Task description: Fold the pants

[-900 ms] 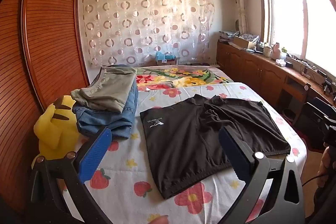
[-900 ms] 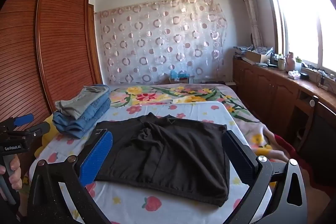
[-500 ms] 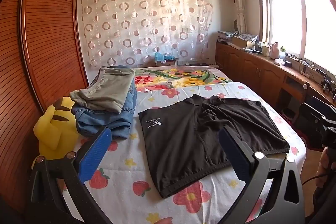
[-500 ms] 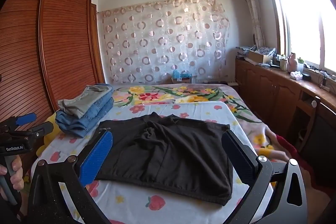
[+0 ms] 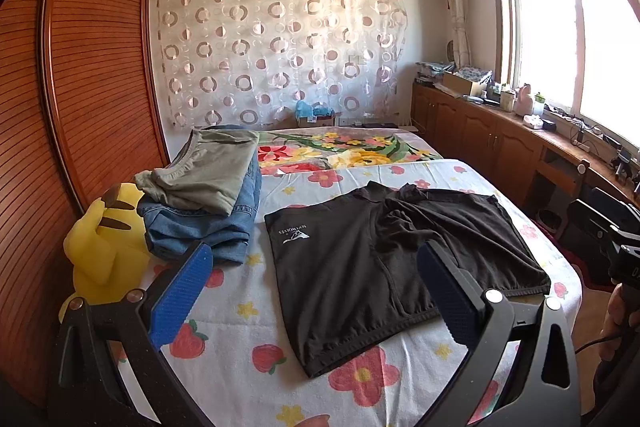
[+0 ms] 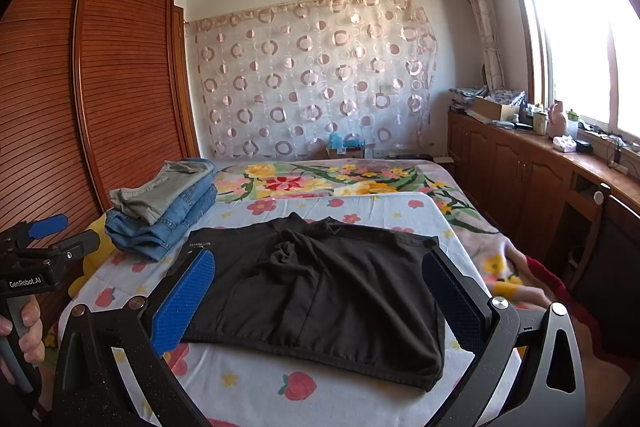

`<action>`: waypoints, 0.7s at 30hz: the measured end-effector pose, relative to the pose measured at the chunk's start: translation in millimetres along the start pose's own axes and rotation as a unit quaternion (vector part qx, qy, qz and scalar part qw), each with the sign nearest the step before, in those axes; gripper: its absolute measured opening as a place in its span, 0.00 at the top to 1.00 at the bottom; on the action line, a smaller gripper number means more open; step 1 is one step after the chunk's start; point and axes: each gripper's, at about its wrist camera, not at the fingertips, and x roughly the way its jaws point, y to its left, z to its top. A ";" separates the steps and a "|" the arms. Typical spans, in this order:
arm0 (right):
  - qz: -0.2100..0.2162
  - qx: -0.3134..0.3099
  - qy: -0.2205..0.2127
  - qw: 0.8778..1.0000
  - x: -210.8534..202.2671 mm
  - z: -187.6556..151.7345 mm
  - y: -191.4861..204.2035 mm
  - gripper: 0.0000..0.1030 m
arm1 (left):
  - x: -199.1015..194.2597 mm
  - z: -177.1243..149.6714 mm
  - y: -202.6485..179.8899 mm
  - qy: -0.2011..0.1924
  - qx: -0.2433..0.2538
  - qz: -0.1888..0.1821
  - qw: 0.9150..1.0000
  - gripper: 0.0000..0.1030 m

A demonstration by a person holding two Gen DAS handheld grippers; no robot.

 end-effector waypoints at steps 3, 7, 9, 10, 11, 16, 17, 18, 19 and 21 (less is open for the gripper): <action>-0.001 0.001 0.000 1.000 -0.1 0.0 -0.2 0.00 | -0.1 -0.1 0.1 -0.001 0.000 0.000 1.000 0.01; -0.001 0.001 0.000 1.000 0.5 -0.3 -0.3 0.00 | -0.7 -0.5 0.0 -0.001 -0.001 0.000 1.000 0.01; -0.001 0.001 0.000 1.000 0.5 -0.3 0.2 0.00 | -0.1 -0.1 0.3 -0.001 -0.001 -0.001 1.000 0.01; -0.001 0.001 0.000 1.000 0.3 -0.4 0.2 0.00 | -0.4 -0.3 0.2 -0.002 -0.001 0.000 1.000 0.01; -0.002 0.001 0.000 1.000 0.2 -0.4 0.2 0.00 | -0.6 -0.5 0.1 -0.001 -0.001 -0.001 1.000 0.01; -0.002 0.001 0.000 1.000 0.2 -0.3 0.4 0.00 | -0.4 -0.3 0.5 -0.002 -0.001 -0.001 1.000 0.01; -0.002 0.001 -0.001 1.000 0.1 -0.4 0.2 0.00 | -0.3 -0.1 0.6 -0.002 -0.001 -0.001 1.000 0.01; -0.003 0.001 -0.001 1.000 -0.1 -0.5 0.6 0.00 | -0.4 -0.2 0.6 -0.002 -0.002 -0.001 1.000 0.01; -0.002 0.001 -0.001 1.000 0.2 -0.2 0.1 0.00 | -1.0 -0.7 0.7 -0.002 -0.001 -0.001 1.000 0.01; -0.003 0.001 0.000 1.000 0.5 -0.2 0.1 0.00 | -1.0 -0.5 0.7 -0.002 -0.002 -0.002 1.000 0.01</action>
